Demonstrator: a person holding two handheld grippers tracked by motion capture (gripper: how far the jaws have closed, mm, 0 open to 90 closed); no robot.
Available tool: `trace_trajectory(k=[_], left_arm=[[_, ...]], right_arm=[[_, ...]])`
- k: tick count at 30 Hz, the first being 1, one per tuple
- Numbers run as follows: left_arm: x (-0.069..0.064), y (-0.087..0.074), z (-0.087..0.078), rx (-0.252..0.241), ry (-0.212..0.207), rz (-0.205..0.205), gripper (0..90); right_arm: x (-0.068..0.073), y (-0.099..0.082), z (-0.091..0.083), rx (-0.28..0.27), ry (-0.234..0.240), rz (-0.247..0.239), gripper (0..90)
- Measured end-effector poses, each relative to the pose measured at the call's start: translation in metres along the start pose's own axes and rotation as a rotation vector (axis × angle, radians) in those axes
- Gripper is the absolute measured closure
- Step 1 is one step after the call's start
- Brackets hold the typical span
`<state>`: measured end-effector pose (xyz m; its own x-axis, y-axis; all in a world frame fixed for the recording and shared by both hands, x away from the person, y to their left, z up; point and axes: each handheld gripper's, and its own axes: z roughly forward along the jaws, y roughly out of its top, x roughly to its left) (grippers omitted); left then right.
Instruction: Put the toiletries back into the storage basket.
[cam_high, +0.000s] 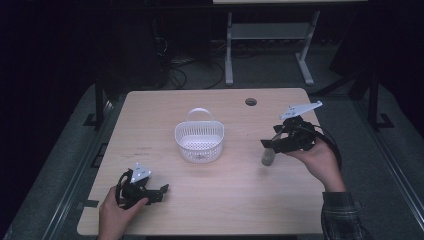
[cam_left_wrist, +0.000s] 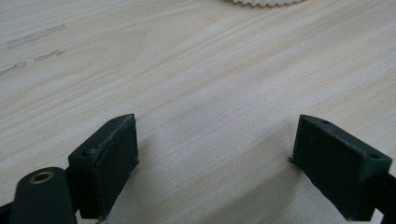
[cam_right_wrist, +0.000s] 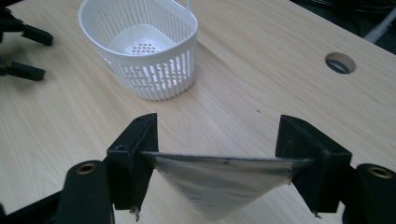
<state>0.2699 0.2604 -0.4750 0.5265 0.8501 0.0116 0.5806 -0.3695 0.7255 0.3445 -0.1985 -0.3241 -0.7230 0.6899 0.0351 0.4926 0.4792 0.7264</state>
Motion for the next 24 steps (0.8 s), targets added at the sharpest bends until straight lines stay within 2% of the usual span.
trace_trajectory(k=[3, 24], left_arm=[[0.0, 0.0, 0.0, 0.0, 0.0, 0.0, 12.9], [0.0, 0.0, 0.0, -0.001, -0.002, 0.002, 12.9]], right_arm=[[0.003, 0.004, 0.002, -0.009, 0.025, -0.007, 30.0], [0.014, 0.027, 0.02, 0.0, 0.052, -0.047, 30.0]])
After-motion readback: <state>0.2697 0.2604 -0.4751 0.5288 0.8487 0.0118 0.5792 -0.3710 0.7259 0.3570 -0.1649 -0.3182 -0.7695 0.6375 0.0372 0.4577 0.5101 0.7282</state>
